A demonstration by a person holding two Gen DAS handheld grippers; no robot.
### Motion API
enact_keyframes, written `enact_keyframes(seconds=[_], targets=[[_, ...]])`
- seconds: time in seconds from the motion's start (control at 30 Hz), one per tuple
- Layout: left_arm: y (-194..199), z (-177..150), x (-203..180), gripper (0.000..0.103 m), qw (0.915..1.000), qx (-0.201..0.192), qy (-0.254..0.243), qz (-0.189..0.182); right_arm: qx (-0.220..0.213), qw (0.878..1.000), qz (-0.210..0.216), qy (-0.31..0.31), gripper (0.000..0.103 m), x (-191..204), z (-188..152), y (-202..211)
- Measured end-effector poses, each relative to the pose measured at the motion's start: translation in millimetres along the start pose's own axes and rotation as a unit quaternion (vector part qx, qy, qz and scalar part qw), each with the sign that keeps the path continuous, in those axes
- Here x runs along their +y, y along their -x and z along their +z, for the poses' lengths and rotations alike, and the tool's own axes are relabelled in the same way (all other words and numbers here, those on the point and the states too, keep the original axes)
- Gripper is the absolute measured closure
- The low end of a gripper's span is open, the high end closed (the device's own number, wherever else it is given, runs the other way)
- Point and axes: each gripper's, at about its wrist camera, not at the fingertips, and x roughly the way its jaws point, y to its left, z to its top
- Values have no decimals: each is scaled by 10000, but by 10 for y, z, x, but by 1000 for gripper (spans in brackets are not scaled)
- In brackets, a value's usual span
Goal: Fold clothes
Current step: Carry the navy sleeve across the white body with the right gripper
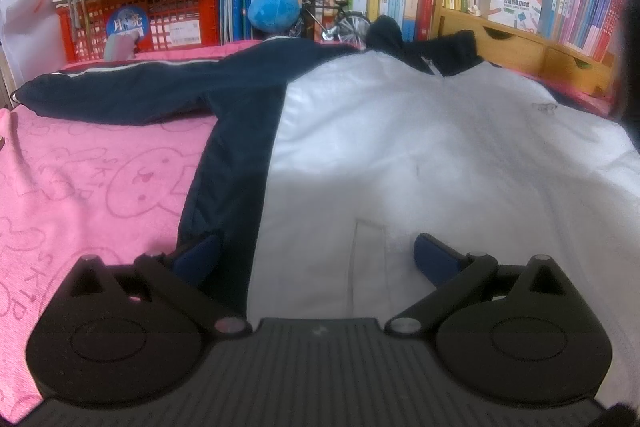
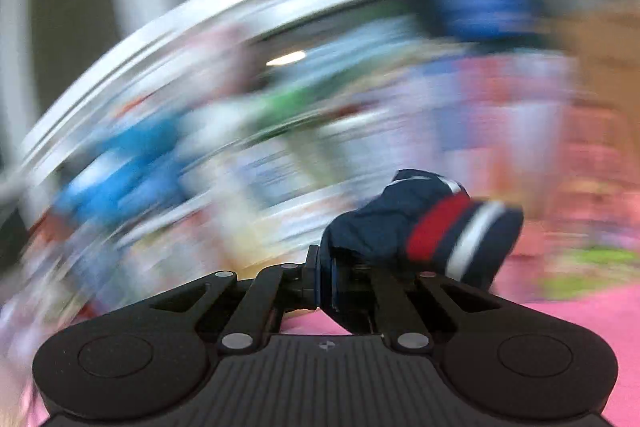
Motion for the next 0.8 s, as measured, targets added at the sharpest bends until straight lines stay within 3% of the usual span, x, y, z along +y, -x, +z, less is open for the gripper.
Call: enact_keyframes(seconds=[0.03,0.1,0.13,0.17,0.27,0.37,0.43,0.5,0.57,0.63,0.8], targets=[[2,-1,3,0,10000,-5,8,-3,312,9976,378,486,88,385,-123,-178],[5,-1,9,0,10000,-16,30,-17,759,9845,861,1323,63,950,-423,-398],[6,-1,13,0,10000,-21,41,-26,919,9770,970,1665,39,1143,-595,-454],[11,-3,15,0,10000,-28,54,-33,1014,9709,1020,1917,30,1253,-749,-447],[22,-9,29,0,9999,-55,107,-72,1348,9541,1085,2442,29,1424,-1162,-368],[46,-13,65,0,9995,-113,231,-170,1623,9515,831,2478,26,1311,-1375,-208],[120,10,191,0,9964,-175,662,-503,1723,9536,514,2414,20,1187,-1439,-92],[182,147,368,0,9830,-260,1407,-1149,1712,9528,217,2497,18,1081,-1491,63],[239,295,543,0,9593,-347,2146,-1803,1701,9518,-35,2553,17,997,-1548,149],[168,523,583,0,9480,-377,2394,-2064,1712,9519,-219,2531,17,936,-1648,178],[-488,1067,368,0,9631,-214,2136,-1626,1691,9590,-495,2219,16,858,-1800,126]])
